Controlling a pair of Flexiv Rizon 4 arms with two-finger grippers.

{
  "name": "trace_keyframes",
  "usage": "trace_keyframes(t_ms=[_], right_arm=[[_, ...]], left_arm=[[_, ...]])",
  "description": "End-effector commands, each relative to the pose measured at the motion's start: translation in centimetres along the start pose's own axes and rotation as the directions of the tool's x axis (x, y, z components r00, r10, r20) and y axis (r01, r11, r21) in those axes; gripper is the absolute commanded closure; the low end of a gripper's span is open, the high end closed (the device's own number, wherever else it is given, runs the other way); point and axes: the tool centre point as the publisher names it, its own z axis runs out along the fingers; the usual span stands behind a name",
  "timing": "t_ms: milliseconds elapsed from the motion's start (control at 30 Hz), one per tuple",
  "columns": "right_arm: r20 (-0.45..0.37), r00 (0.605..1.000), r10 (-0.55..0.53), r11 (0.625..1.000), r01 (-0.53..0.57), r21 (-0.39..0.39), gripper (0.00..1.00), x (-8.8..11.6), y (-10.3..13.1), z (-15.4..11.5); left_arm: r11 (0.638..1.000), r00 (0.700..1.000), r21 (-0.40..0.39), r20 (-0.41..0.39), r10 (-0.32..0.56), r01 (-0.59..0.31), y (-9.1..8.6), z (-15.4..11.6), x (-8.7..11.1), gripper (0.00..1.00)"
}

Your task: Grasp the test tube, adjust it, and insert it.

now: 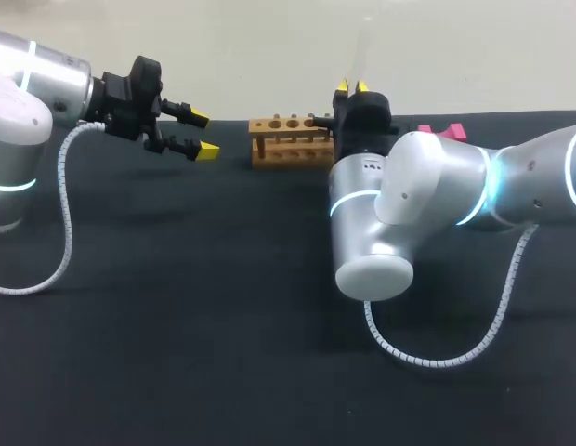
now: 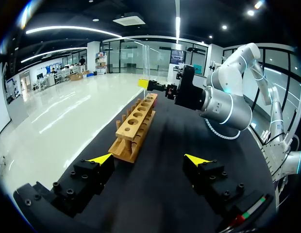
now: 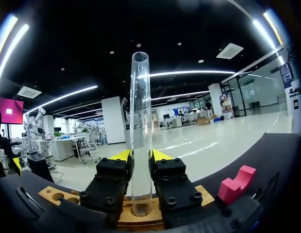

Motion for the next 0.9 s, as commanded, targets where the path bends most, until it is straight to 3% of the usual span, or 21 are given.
trace_keyframes(t_ms=[33,100,200,900], right_arm=[[0.001,1.000,0.004,0.991,-0.003,-0.135,0.70,-0.4,-0.5,-0.3],[0.002,1.000,0.004,0.991,-0.004,-0.135,0.70,-0.5,-0.5,-0.3],[0.005,1.000,0.006,0.991,-0.005,-0.134,0.58,-0.7,-0.5,-0.4],[0.004,1.000,-0.026,0.982,0.026,-0.187,0.53,-2.0,0.9,-1.0]], left_arm=[[1.000,1.000,-0.002,0.003,0.002,-0.002,0.0,0.0,0.1,0.00],[1.000,1.000,-0.002,0.003,0.002,-0.002,0.0,0.0,0.1,0.00],[1.000,1.000,-0.002,0.003,0.002,-0.002,0.0,0.0,0.1,0.00],[1.000,1.000,-0.002,0.003,0.002,-0.002,0.0,0.0,0.1,0.00]])
